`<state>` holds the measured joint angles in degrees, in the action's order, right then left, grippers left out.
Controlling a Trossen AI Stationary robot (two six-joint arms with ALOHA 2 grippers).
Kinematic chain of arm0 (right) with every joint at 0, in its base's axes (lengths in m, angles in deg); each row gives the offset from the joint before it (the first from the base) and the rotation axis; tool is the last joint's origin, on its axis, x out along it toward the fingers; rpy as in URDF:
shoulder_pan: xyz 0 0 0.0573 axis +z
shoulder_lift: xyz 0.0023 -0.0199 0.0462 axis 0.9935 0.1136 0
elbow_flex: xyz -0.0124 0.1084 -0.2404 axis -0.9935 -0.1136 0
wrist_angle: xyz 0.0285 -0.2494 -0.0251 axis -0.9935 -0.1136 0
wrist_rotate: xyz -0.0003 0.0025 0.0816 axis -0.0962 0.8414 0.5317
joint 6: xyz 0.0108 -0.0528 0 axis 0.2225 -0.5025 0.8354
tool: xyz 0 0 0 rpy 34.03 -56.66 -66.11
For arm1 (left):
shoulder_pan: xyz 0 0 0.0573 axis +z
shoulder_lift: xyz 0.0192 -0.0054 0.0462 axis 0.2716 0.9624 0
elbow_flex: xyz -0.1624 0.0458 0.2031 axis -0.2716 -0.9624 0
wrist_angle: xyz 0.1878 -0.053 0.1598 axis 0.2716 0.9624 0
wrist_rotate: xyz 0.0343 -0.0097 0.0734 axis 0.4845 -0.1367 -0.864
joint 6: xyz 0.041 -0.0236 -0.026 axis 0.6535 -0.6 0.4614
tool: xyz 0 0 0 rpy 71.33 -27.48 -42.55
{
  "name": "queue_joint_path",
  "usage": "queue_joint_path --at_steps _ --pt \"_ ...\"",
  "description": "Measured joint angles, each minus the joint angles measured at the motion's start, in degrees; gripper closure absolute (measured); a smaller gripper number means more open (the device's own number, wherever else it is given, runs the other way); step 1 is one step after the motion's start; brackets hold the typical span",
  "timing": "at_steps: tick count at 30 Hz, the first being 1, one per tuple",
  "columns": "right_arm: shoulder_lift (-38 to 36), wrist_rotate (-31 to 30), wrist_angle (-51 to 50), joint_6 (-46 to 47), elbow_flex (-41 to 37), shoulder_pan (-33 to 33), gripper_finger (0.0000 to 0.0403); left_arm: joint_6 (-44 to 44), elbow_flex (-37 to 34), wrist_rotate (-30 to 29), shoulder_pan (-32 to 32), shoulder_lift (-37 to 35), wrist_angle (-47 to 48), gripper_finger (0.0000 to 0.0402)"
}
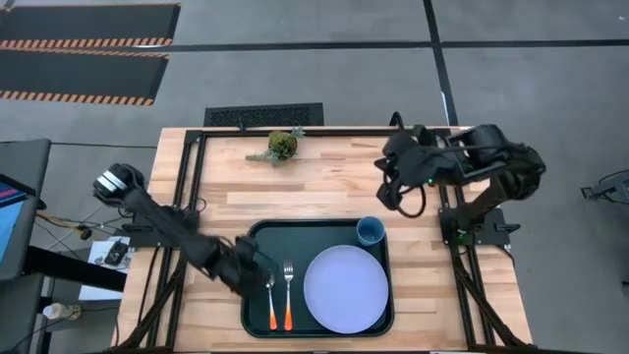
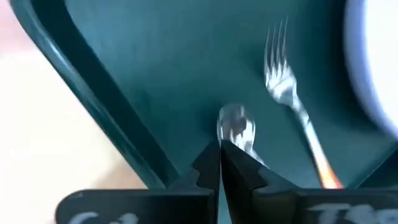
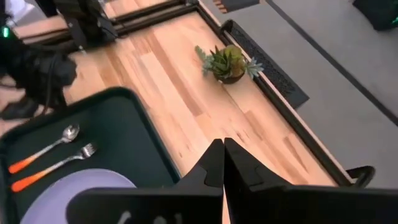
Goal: Pick and place plate/cup/fork/spoon on tray
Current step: Put the orange fork on the black tray to the left of the fork
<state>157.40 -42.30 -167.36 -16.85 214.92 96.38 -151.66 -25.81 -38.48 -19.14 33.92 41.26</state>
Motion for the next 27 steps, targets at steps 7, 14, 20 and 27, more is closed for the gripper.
queue_joint_path --at_steps 7,14,20,27 --pt "-0.90 -2.99 0.03 1.24 -0.07 4.22 0.0393 -5.29 5.83 1.02 -3.38 9.47 1.66 0.0401" --pt "1.38 -3.08 -0.01 1.24 -0.11 5.88 0.0387 -5.07 7.85 1.52 -2.22 13.42 5.02 0.0401" --pt "2.26 -3.06 -0.01 1.17 -0.11 7.50 0.0391 -3.12 7.87 0.67 -0.52 13.49 4.78 0.0401" --pt "2.19 -3.09 0.11 1.24 -0.11 8.50 0.0387 -0.92 7.87 -0.15 0.98 13.49 4.63 0.0401"
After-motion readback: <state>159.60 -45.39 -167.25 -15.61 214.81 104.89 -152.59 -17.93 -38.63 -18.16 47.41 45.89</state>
